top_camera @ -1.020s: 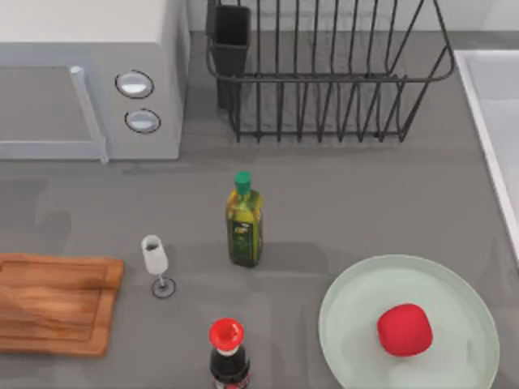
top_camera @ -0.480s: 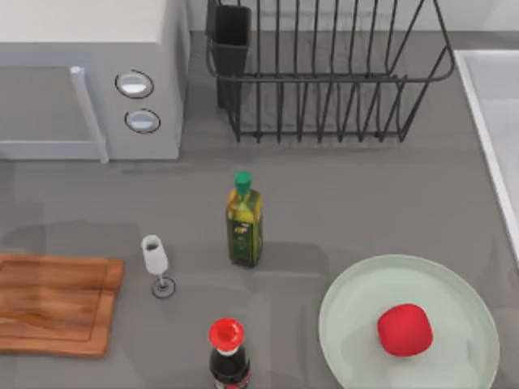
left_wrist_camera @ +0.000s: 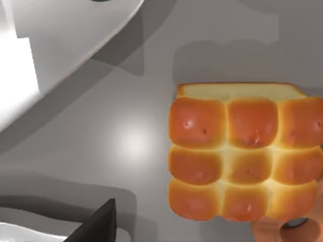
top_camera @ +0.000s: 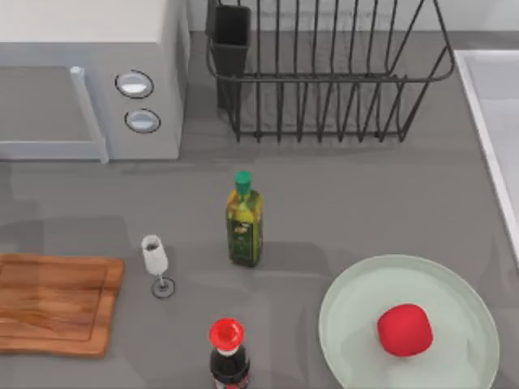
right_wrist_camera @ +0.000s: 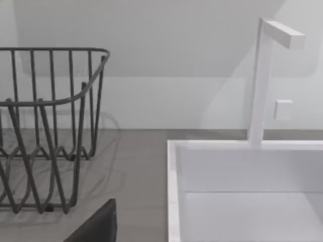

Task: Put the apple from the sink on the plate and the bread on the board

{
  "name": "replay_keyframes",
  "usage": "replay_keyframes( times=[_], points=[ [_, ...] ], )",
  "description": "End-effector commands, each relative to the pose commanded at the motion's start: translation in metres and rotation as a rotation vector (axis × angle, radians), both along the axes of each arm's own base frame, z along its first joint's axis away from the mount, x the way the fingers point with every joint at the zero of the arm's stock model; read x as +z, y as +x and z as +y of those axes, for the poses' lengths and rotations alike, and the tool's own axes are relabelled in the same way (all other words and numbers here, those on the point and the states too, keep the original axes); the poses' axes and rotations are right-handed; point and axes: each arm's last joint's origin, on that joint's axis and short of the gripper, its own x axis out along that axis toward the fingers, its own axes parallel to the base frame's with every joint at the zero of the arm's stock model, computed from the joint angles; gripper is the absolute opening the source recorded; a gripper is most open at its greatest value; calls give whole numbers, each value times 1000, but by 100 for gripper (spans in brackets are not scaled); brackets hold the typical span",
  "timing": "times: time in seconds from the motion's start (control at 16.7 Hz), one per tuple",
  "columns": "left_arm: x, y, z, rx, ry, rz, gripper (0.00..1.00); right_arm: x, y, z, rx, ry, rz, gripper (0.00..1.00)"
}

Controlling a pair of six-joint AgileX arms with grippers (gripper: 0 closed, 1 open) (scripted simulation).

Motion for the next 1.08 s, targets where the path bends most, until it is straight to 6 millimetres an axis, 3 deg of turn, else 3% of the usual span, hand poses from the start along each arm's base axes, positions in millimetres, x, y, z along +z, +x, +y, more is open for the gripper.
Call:
replay_keyframes(
  times=[0.36,0.72,1.02,1.08],
  points=[
    [-2,3,17,5,41,-103,100,0,0,0,0,0,0,100],
    [-67,-2,0,0,-5,7,100,0,0,0,0,0,0,100],
    [-71,0,1,4,-2,4,100,0,0,0,0,0,0,100],
    [-71,0,1,4,-2,4,92,0,0,0,0,0,0,100]
  ],
)
